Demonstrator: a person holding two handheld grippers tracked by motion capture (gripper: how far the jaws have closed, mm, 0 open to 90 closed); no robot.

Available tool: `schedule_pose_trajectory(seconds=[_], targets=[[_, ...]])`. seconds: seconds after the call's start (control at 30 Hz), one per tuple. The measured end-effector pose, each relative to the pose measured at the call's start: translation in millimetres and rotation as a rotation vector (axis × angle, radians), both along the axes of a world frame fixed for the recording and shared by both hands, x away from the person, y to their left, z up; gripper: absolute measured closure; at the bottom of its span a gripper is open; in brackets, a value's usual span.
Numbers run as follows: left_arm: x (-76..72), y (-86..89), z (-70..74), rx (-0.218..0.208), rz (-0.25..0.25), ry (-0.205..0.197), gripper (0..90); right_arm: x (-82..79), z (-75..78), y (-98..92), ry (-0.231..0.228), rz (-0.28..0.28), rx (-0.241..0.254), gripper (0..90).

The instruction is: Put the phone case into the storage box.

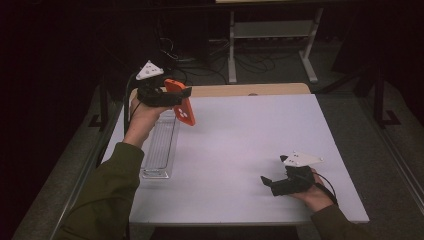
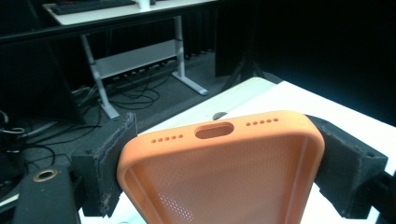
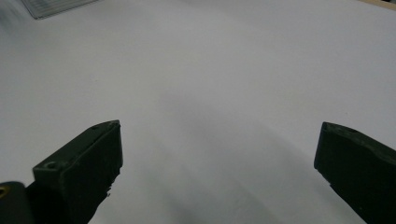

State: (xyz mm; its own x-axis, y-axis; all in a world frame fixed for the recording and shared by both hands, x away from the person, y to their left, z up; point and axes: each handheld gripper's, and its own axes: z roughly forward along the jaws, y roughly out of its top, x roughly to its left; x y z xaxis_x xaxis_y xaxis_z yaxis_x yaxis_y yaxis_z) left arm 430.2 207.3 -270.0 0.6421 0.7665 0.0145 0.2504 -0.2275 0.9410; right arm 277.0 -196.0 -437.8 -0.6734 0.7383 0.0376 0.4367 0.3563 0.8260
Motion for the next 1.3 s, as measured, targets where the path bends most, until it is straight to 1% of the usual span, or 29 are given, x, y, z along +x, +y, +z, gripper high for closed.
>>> schedule_pose_trajectory(seconds=[0.07, 0.13, 0.2, 0.27, 0.3, 0.4, 0.43, 0.53, 0.57, 0.6, 0.63, 0.67, 0.87, 0.97, 1.07, 1.13, 1.3], targets=[[1.2, 1.2, 0.1, -0.004, 0.006, -0.001, 14.5, 0.1, 0.0, 0.0, 0.001, 0.0, 0.0, 0.5], [5.1, 5.6, 0.9, 0.011, 0.025, -0.003, 14.5, 0.1, -0.2, 0.1, 0.002, 0.0, 0.0, 0.5], [6.4, 6.7, 0.7, 0.008, 0.033, -0.003, 14.5, 0.3, -0.2, 0.1, -0.001, 0.001, -0.001, 0.5], [9.4, 10.6, 0.0, 0.005, 0.054, 0.002, 14.5, 0.4, -0.1, 0.4, 0.001, 0.0, 0.0, 0.5], [9.4, 10.6, 0.0, 0.005, 0.054, 0.002, 14.5, 0.4, -0.1, 0.4, 0.001, 0.0, 0.0, 0.5], [13.8, 15.9, -1.9, 0.019, 0.077, 0.004, 14.5, 0.5, -0.5, 0.2, 0.0, 0.002, -0.001, 0.5], [14.6, 16.5, -2.6, 0.014, 0.086, 0.009, 14.5, 0.5, -0.5, 0.2, 0.0, 0.002, -0.001, 0.5], [17.5, 18.9, -4.4, 0.019, 0.101, 0.007, 14.5, 0.4, -0.5, 0.3, 0.0, 0.002, -0.001, 0.5], [18.6, 20.5, -4.5, 0.03, 0.106, 0.005, 14.5, 0.2, -0.5, 0.4, 0.001, 0.002, -0.001, 0.5], [19.4, 20.7, -5.4, 0.017, 0.12, 0.013, 14.5, 0.2, -0.5, 0.4, 0.001, 0.003, -0.002, 0.5], [20.6, 22.0, -5.9, 0.021, 0.129, 0.012, 14.5, 0.2, -0.6, 0.4, 0.001, 0.002, -0.001, 0.5], [21.6, 22.6, -6.7, 0.015, 0.139, 0.015, 14.5, 0.3, -0.5, 0.3, 0.001, 0.002, -0.001, 0.5], [27.7, 28.1, -10.1, 0.023, 0.197, 0.01, 14.5, 0.2, -0.5, 0.4, 0.002, 0.002, -0.001, 0.5], [30.5, 29.9, -12.1, 0.03, 0.218, 0.012, 14.5, 0.2, -0.4, 0.3, 0.002, 0.003, 0.001, 0.5], [33.2, 31.4, -14.2, 0.049, 0.239, 0.004, 14.5, 0.5, -0.5, 0.2, 0.001, 0.004, 0.001, 0.5], [35.5, 32.4, -16.8, 0.047, 0.254, 0.004, 14.5, 0.5, -0.6, 0.3, 0.001, 0.003, 0.001, 0.5], [39.7, 36.0, -22.9, 0.065, 0.297, 0.012, 14.5, 0.2, -0.6, 0.4, 0.002, 0.002, 0.0, 0.5]])
